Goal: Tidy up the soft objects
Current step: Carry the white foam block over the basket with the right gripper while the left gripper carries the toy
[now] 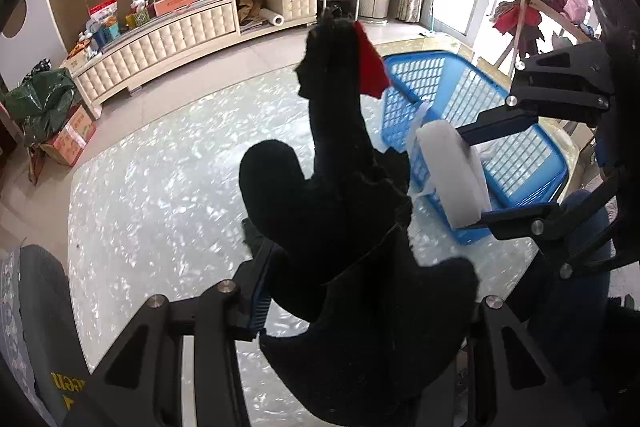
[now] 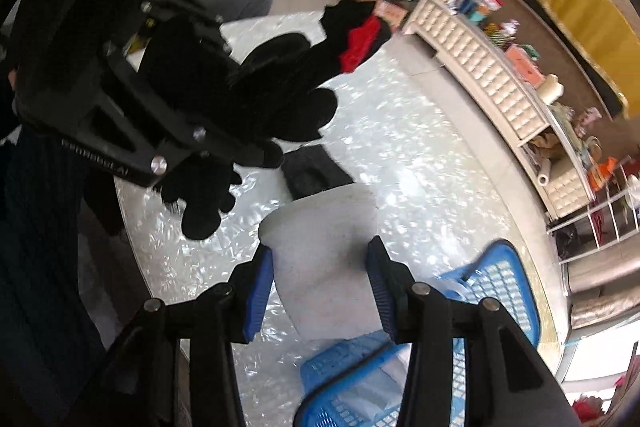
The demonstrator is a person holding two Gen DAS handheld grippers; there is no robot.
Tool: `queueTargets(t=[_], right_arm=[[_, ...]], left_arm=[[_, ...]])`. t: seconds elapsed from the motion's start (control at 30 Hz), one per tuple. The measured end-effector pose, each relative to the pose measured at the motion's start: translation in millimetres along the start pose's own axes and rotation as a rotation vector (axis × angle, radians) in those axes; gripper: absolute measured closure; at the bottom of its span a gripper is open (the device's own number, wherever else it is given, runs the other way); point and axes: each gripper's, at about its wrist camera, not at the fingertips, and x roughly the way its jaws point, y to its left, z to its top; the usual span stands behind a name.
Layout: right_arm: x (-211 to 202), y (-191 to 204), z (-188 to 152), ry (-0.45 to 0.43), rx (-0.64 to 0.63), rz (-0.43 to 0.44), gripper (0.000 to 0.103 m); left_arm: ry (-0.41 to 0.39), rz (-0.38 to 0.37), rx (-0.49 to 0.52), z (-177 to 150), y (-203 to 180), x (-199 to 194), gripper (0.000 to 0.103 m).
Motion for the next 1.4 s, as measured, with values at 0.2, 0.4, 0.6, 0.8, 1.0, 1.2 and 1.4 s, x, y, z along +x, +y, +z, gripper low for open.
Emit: queueTargets(t=[0.2,0.4,0.6,0.8,1.0,1.2,1.4], right_arm=[[-32,-14,-12,-0.065,0.075,-0.047,0.059],[-43,-29,-23,-0.088,0.143,-0.093,0.059],[-33,-35,-34,-0.076,0.2,-0.126,0.059],[-29,-45,-45,-0.049,0.275,-0.151,0.058],[-2,-64,-54,0.026,0.352,-0.149,0.058],[36,-80,-72,0.15,0.473,-0.112,0.058],[55,-76,-87,0.216,0.507,-0.066,0.057]], left_arm=[[-0.023,-0.013,0.053,22,-22,-2,0.061],[-0.034,-0.034,0.099,37,-32,8,0.061],[-0.034,-0.055,0.147,54,-54,15,0.061],[-0.002,-0.085,0.166,53,-65,29,0.061],[0.025,-0.094,0.169,49,-68,36,0.061],[0.036,-0.096,0.166,51,-73,38,0.06],[0.038,-0.089,0.155,53,-77,39,0.06]])
